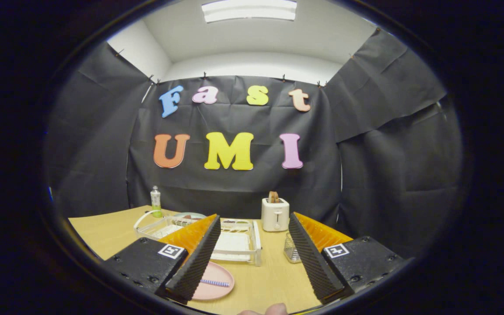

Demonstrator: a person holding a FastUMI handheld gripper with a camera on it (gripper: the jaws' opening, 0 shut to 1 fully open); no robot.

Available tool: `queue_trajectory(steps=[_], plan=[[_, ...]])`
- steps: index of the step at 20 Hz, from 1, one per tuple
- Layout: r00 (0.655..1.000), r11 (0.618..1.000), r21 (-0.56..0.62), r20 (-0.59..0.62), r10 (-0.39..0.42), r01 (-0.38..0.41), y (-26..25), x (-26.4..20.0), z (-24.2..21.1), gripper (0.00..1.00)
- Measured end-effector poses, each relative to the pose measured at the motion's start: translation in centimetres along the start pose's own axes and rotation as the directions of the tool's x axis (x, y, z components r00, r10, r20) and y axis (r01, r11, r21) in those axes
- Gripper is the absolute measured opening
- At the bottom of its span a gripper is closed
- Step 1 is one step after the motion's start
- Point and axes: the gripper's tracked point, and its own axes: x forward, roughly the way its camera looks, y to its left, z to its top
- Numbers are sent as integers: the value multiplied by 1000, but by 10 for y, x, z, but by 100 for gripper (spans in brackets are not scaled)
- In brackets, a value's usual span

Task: Take the plate from the dish rack, then take the spoon from the basket and place it into the plate.

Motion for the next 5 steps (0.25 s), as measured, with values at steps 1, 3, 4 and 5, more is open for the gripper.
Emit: queue_trajectory(steps=[1, 3, 4, 5], plan=[[1000, 1000, 4, 5, 1, -1, 0, 0, 2, 100], [1000, 1000, 9, 19, 0, 0, 1, -1, 5, 100], [1000, 1000, 2, 23, -2, 2, 1, -1, 7, 100], [1000, 1000, -4, 25, -4, 4, 1, -1, 7, 100]])
